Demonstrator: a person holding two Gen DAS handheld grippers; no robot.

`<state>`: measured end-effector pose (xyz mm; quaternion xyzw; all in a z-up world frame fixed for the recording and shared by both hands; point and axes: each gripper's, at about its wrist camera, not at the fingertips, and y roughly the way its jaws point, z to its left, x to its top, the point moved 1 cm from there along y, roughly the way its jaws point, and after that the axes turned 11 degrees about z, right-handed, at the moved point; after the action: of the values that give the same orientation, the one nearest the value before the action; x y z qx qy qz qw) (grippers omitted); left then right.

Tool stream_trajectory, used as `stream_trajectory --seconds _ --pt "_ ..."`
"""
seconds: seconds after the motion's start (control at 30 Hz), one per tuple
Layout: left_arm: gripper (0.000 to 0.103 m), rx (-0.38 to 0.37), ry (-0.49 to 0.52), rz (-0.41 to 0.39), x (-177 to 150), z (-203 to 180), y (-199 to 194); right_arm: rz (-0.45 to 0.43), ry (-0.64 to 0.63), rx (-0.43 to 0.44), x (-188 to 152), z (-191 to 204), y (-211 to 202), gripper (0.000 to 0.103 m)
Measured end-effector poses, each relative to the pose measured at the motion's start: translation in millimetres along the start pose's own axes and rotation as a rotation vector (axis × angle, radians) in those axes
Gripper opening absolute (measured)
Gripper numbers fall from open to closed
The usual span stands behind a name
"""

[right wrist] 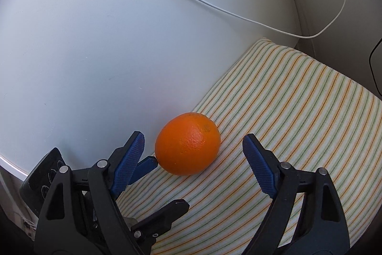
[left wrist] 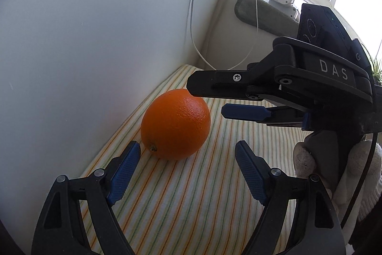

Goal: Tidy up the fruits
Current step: 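Close the right tool around the large orange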

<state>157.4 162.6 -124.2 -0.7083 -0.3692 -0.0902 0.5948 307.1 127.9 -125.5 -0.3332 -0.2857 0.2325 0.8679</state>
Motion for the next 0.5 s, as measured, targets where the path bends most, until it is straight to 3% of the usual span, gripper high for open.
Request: stream_trajectory --seconds 0.5 --pt "0.075 0.023 -0.009 0.039 7 3 17 0.052 0.022 0.067 15 -9 32 0.075"
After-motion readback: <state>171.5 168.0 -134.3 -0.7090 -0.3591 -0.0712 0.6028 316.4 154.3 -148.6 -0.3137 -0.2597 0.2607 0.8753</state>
